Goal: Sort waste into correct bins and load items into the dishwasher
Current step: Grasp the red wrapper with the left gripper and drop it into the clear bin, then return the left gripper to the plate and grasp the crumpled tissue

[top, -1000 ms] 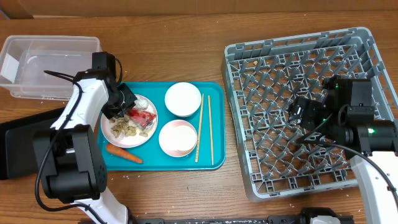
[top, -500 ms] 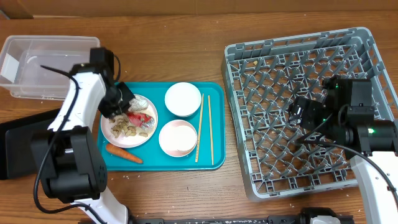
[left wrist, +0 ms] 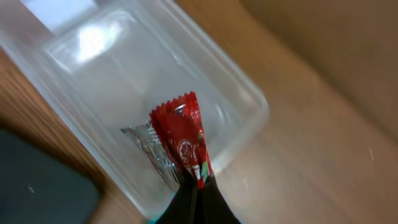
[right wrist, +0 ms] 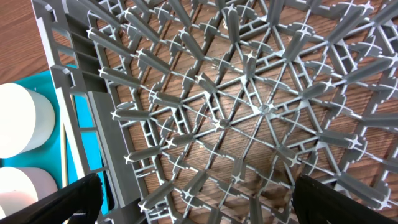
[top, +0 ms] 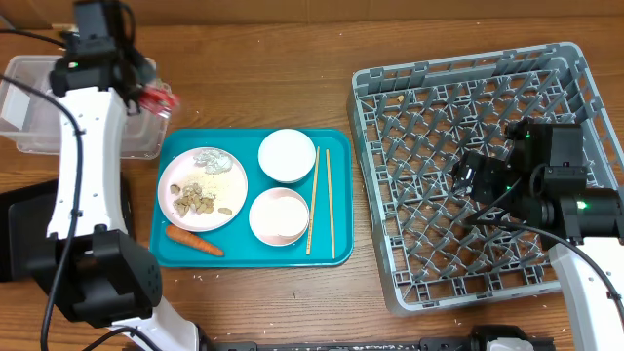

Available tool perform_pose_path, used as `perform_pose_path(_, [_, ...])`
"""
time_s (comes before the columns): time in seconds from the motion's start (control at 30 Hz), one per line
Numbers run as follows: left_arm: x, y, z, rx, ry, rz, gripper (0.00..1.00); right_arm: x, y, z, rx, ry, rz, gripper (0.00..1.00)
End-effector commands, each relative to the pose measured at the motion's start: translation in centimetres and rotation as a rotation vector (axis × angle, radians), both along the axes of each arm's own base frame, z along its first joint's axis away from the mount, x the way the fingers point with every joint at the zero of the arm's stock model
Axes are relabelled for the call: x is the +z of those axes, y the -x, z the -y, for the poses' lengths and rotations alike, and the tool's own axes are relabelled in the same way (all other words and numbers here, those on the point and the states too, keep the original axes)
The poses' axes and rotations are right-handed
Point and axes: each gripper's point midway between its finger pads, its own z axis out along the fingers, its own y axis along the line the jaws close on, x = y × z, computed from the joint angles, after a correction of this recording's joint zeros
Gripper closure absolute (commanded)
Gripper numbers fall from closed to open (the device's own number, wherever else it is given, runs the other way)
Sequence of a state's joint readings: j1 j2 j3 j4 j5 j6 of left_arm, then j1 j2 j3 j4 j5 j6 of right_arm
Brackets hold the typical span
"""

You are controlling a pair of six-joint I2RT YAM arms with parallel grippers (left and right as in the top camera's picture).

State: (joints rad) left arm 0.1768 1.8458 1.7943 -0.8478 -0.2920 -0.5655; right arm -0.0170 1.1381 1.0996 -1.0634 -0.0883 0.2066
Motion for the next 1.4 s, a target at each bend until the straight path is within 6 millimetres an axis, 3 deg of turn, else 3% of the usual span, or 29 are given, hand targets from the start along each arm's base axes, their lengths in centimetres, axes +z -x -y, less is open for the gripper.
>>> perform_pose_path(0.0, [1.9,0.2,-4.7,0.120,-0.116,0.051,0.96,1.0,-0.2,-0.1,0.000,0.006,0.027,0.00])
perform_pose_path(0.13, [1.5,-0.2,-7.5,0.173,-0.125,0.081,0.96,0.8,0.0,-0.1,0.000,0.006,0.014,0.00])
perform_pose_path(0.27, [-0.2,-0.3,-8.9,0.196,-0.118,0.055,0.96,0.8,0.1,-0.1,0.001,0.006,0.010,0.00])
perform_pose_path(0.4, [-2.5,-0.5,-9.2,0.197,-0.106,0.005,0.71,0.8,0.1,-0.1,0.001,0.006,0.010,0.00])
perform_pose_path(0.47, [-3.4,-0.7,-9.0,0.186,-0.092,-0.010,0.50,0.8,0.1,-0.1,0.001,0.006,0.010,0.00])
perform_pose_path(0.53, [-3.8,-1.0,-8.5,0.160,-0.064,-0.011,0.51,0.8,0.1,-0.1,0.001,0.006,0.009,0.00])
perform_pose_path(0.67, [-3.8,-2.1,-5.6,0.024,0.049,0.014,0.57,0.8,0.1,-0.1,0.000,0.006,0.010,0.00])
perform_pose_path(0.77, [-3.7,-2.0,-1.2,-0.112,0.208,0.013,0.55,0.8,0.1,-0.1,0.000,0.006,0.011,0.00])
perform_pose_path(0.9, [-4.4,-0.7,3.8,-0.231,0.340,-0.061,0.52,0.8,0.1,-0.1,0.000,0.006,0.013,0.00])
perform_pose_path(1.0, [-5.8,1.4,7.0,-0.291,0.370,-0.188,0.51,0.8,0.0,-0.1,0.000,0.006,0.014,0.00])
perform_pose_path(1.17, [-7.4,4.2,9.5,-0.345,0.284,-0.368,0.47,0.8,0.0,-0.1,0.000,0.006,0.014,0.00])
perform_pose_path(1.37, [-9.5,5.3,10.9,-0.361,0.151,-0.478,0.38,0.8,0.1,-0.1,0.000,0.006,0.013,0.00])
